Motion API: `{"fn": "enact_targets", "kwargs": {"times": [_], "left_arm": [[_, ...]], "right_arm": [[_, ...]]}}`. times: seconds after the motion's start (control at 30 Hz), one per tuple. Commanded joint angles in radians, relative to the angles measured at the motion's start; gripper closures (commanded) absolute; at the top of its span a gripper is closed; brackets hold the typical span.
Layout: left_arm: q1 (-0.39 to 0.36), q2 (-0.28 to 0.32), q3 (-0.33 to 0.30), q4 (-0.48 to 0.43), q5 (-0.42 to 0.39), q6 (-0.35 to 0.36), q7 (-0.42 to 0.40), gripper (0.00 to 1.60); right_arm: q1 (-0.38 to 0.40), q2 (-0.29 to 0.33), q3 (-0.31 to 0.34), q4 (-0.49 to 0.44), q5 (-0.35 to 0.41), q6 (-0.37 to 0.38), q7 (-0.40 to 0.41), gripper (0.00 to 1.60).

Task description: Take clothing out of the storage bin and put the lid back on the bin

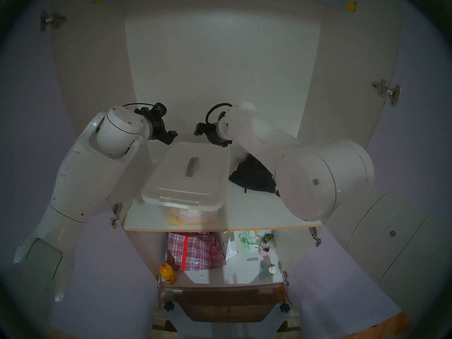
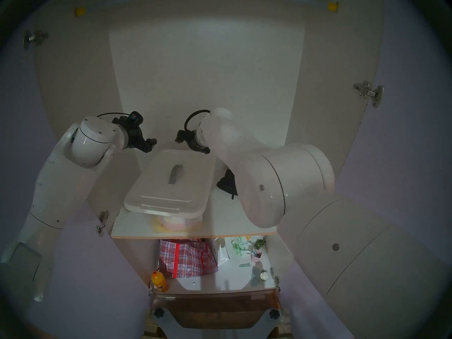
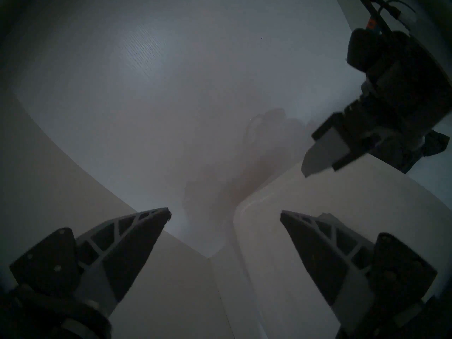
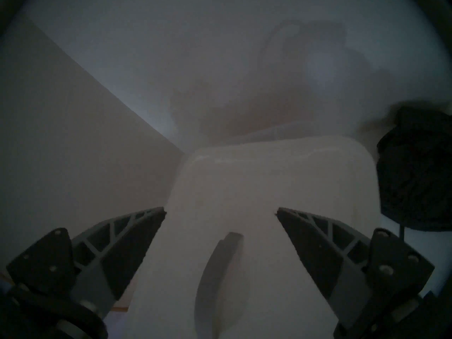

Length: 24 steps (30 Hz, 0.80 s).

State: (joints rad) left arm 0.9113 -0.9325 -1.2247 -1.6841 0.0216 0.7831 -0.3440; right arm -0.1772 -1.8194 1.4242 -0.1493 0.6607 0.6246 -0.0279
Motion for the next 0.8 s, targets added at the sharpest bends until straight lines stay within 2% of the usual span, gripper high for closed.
{"fn": "enact_targets", "kwargs": {"times": [0.0, 0.3, 0.53, 0.63, 0.77], "left_arm": [[-0.030, 0.000, -0.014, -0.019, 0.000, -0.007, 0.002, 0.00], [-0.027, 0.000, -0.013, -0.017, 0.000, -0.006, 0.004, 0.00], [-0.026, 0.001, -0.012, -0.016, 0.000, -0.006, 0.004, 0.00], [-0.024, 0.001, -0.011, -0.015, 0.000, -0.006, 0.005, 0.00], [-0.026, 0.001, -0.012, -0.017, 0.000, -0.007, 0.005, 0.00]], "right_arm": [[0.036, 0.036, -0.022, -0.029, -0.024, -0.025, 0.022, 0.00], [0.017, 0.097, -0.089, -0.049, -0.075, -0.061, 0.087, 0.00], [0.005, 0.135, -0.185, -0.061, -0.129, -0.091, 0.131, 0.00], [0.002, 0.160, -0.264, -0.073, -0.181, -0.158, 0.096, 0.00], [-0.017, 0.163, -0.328, -0.087, -0.240, -0.243, 0.075, 0.00]]}}
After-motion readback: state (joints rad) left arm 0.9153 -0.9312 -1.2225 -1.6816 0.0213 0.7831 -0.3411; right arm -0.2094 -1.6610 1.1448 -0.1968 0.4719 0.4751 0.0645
